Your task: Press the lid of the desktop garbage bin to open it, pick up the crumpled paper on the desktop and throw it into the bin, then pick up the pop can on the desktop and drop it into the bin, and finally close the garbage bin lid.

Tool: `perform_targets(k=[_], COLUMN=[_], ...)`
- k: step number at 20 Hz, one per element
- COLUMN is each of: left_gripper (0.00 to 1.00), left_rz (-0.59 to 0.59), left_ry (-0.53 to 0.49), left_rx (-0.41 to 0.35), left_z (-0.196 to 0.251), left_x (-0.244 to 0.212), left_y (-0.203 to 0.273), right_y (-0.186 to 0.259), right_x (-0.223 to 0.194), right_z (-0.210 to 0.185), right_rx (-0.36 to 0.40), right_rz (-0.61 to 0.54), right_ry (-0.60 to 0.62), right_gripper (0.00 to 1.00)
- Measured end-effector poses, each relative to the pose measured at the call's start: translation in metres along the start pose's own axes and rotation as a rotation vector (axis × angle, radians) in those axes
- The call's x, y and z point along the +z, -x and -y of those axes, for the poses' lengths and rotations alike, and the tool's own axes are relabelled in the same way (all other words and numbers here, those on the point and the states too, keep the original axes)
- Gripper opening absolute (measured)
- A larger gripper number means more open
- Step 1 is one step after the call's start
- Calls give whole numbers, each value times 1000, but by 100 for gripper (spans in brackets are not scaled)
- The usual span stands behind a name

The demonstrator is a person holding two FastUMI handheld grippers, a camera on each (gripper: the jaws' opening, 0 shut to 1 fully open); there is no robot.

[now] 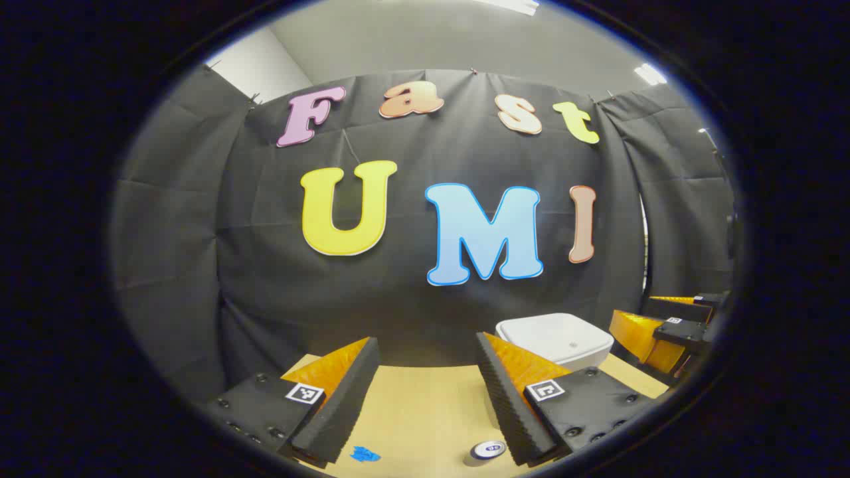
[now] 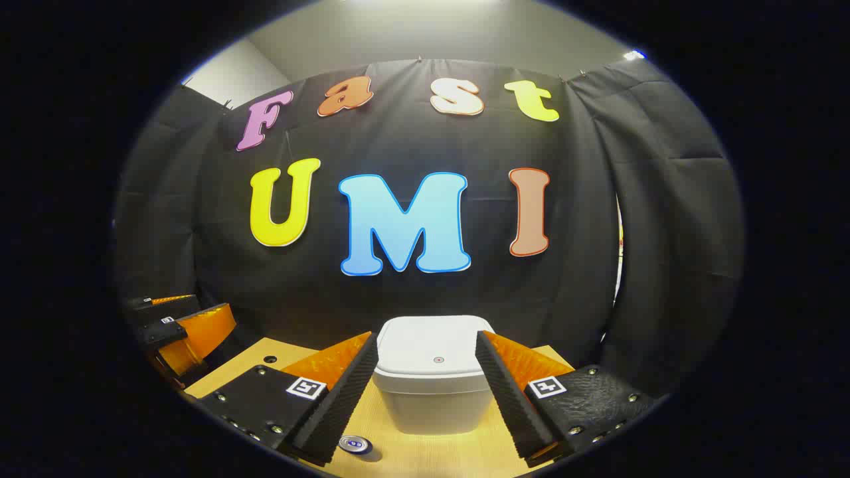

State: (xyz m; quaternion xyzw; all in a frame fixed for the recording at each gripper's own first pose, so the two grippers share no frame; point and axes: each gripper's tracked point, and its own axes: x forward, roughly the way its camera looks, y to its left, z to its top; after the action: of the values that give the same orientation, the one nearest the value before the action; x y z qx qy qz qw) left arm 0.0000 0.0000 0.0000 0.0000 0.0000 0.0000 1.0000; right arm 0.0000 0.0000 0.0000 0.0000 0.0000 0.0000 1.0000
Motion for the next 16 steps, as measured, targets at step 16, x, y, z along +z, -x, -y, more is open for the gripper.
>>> perform_targets(k=[16], left_gripper=[95], left_rz=[-3], left_ry=[-2], left_rx=[15], left_z=[4], left_x=[-6], left_y=[-17], right_y=[-10], right_x=[-1], right_z=[-1], right_rx=[14], right_rz=[-19], right_ry=[-1], right_gripper=[95])
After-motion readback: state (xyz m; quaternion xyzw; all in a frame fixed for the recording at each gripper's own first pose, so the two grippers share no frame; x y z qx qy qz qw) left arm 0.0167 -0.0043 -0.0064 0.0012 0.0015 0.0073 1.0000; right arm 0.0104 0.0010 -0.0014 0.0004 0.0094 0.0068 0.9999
